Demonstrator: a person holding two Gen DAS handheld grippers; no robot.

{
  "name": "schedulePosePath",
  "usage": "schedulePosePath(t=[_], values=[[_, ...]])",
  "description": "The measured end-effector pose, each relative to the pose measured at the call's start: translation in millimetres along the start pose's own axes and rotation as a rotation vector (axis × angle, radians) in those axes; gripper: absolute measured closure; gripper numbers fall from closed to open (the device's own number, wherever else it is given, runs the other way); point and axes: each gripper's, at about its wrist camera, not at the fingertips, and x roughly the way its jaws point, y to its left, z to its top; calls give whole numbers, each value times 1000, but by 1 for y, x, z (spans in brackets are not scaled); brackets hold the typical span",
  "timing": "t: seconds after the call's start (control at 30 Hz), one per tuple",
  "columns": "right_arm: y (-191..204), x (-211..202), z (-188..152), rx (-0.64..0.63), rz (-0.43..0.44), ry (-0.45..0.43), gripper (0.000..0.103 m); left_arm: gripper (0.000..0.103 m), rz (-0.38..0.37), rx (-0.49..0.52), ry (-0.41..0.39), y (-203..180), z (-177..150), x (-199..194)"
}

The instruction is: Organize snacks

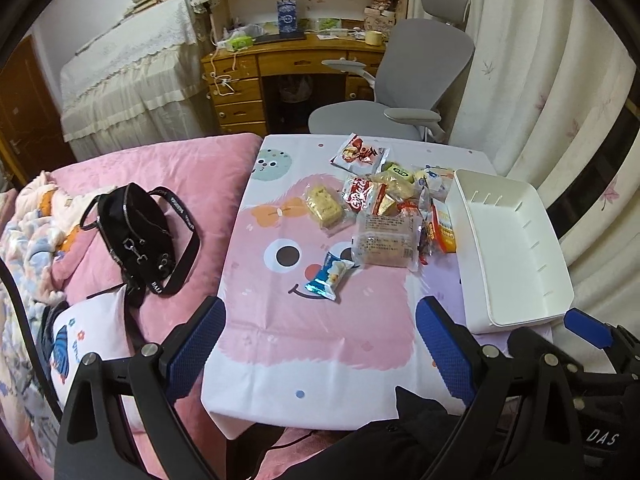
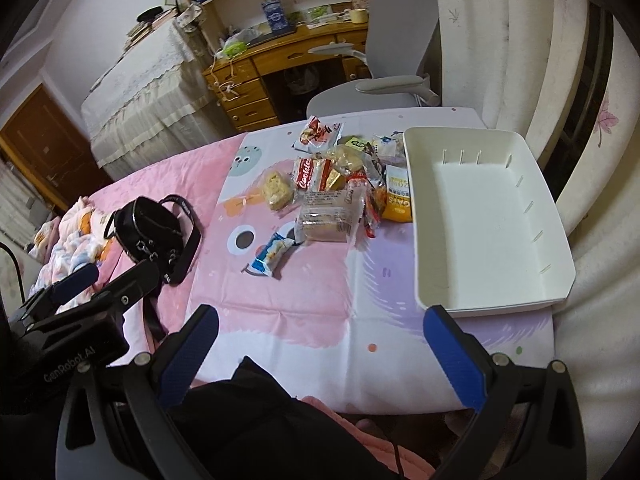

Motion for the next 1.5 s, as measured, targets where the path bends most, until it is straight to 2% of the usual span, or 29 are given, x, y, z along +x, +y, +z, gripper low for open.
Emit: schedulePosePath(t=[0.2, 0.43, 0.6, 0.87, 1.0, 1.1, 1.3, 1.5], values=[[34, 2, 6, 65, -72, -55, 0, 8, -106, 43, 8, 48, 16, 12], [73, 8, 6, 153, -126, -121, 0, 8, -217, 120, 23, 81, 25, 31], [89, 10, 7, 162, -143, -181, 0, 8, -274, 178, 42, 81, 30, 50], [76, 31, 17, 219, -127, -171, 0, 8, -287, 251, 86, 69, 37, 92], [63, 45, 29, 230, -130, -173, 0, 8, -293, 300, 170, 57, 42, 123], [51, 64, 42, 252, -139, -148, 0, 8, -267, 309, 230, 51, 49, 147], [20, 118, 65, 326, -63, -8, 0, 8, -236, 277, 350, 36, 58, 200], [-6, 174, 75, 375, -10, 131, 0, 8, -182, 289, 450, 18, 52, 253]])
